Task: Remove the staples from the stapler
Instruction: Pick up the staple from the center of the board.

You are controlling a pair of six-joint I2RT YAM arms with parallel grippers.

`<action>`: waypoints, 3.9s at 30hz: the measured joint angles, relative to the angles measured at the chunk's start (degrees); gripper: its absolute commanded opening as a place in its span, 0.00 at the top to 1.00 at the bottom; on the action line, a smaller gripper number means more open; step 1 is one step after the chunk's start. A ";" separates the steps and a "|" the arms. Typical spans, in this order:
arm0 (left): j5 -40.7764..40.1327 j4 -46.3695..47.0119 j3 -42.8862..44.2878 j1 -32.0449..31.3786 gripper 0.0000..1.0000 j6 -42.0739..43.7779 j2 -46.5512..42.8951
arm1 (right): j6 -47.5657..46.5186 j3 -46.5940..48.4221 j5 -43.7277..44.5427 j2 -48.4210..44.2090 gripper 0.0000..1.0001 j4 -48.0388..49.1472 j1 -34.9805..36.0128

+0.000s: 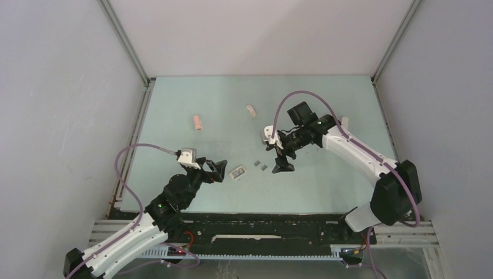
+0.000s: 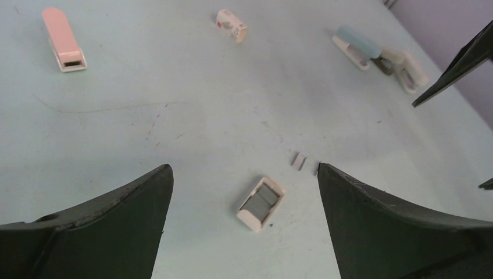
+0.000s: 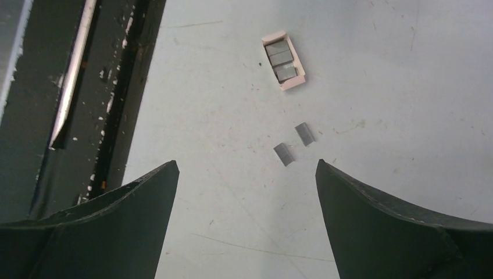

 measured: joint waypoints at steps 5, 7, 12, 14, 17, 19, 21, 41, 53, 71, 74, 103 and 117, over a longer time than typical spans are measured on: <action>-1.18 3.78 -4.22 0.00 0.00 3.10 1.27 | -4.24 3.72 1.53 6.25 0.12 -1.27 0.02; -1.27 4.55 -4.85 0.04 0.00 3.72 1.57 | -4.79 5.35 1.99 8.66 0.15 -1.33 0.02; -1.75 7.04 -6.14 0.09 0.00 4.26 0.87 | -4.87 6.40 3.32 12.09 0.22 -1.09 0.35; -1.99 7.82 -6.51 0.11 0.00 4.26 0.61 | -4.57 6.40 4.00 13.07 0.24 -1.05 0.70; -2.23 8.37 -6.62 0.11 0.00 4.26 0.96 | -3.85 6.40 5.18 14.25 0.29 -0.87 1.25; -2.32 9.01 -6.62 0.11 0.00 4.26 1.97 | -3.41 6.40 6.16 14.78 0.31 -0.83 1.66; -2.60 9.70 -6.62 0.11 0.00 4.26 3.61 | -2.86 6.40 6.78 15.04 0.32 -0.79 2.03; -3.13 10.97 -6.62 0.20 0.00 4.24 6.67 | -0.76 6.40 11.06 17.46 0.42 1.95 3.91; -3.13 11.06 -6.62 0.26 0.00 4.24 6.67 | -0.26 6.40 11.30 18.60 0.46 2.05 3.96; -3.15 11.06 -6.62 0.26 0.00 4.22 6.67 | 2.36 6.40 16.33 21.62 0.64 4.55 5.20; -3.15 11.06 -6.62 0.26 0.00 4.22 6.67 | 3.23 6.40 18.23 22.80 0.67 6.34 6.34; -3.15 11.10 -6.62 0.33 0.00 4.22 6.95 | 3.45 6.40 22.80 26.56 0.74 8.85 7.69; -3.15 11.10 -6.62 0.37 0.00 4.22 7.21 | 2.82 6.99 22.99 28.15 0.80 7.98 7.85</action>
